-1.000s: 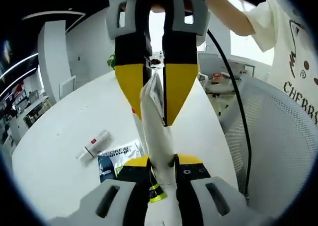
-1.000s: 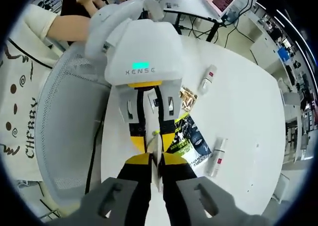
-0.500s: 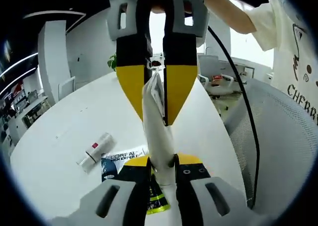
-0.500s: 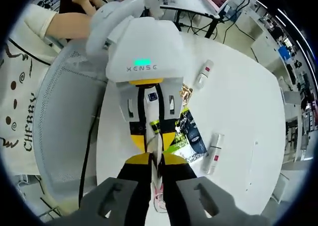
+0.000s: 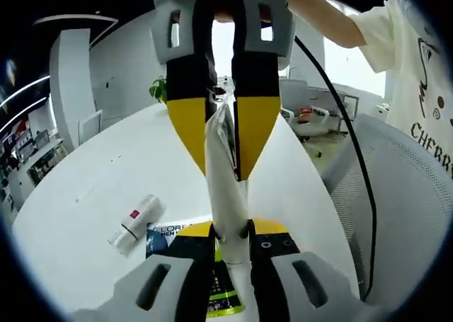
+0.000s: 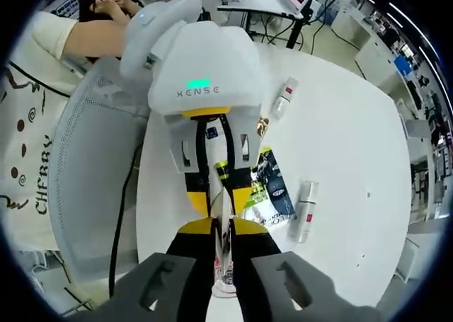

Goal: Arrange the skincare products in the storage area until every visible bottle or jar stands upright without overlapping.

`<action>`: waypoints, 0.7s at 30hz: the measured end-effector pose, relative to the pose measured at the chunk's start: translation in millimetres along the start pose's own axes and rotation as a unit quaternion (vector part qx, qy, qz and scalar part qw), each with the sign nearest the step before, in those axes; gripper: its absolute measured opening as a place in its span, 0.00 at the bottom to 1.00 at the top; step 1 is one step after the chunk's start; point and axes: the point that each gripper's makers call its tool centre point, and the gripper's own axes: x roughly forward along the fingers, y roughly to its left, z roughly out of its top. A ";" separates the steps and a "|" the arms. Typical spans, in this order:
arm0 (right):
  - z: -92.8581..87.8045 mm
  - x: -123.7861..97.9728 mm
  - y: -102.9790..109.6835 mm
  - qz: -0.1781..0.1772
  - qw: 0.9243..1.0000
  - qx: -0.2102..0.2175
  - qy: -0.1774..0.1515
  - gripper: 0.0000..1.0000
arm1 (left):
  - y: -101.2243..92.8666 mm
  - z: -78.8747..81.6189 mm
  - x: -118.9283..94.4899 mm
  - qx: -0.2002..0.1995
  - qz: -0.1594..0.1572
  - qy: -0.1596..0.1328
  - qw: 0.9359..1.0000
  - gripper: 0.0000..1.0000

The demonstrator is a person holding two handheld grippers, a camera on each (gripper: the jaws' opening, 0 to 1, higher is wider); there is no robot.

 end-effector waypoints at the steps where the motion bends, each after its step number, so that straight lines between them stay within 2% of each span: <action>1: -0.6 0.2 0.0 0.000 1.000 0.001 0.001 0.07 | 0.2 0.6 0.8 0.000 -0.001 0.000 1.000 0.14; 18: -5.3 1.7 -3.9 -0.002 1.000 -0.001 0.012 0.08 | 1.8 4.0 5.3 0.001 -0.005 -0.001 1.000 0.15; 19: -5.5 2.0 -3.8 -0.002 1.000 -0.001 0.014 0.08 | 1.7 2.7 5.9 0.000 -0.006 0.003 1.000 0.15; 21: -6.0 3.6 -6.4 0.000 1.000 -0.001 0.017 0.09 | 0.9 -12.8 8.3 0.016 -0.005 0.044 0.999 0.16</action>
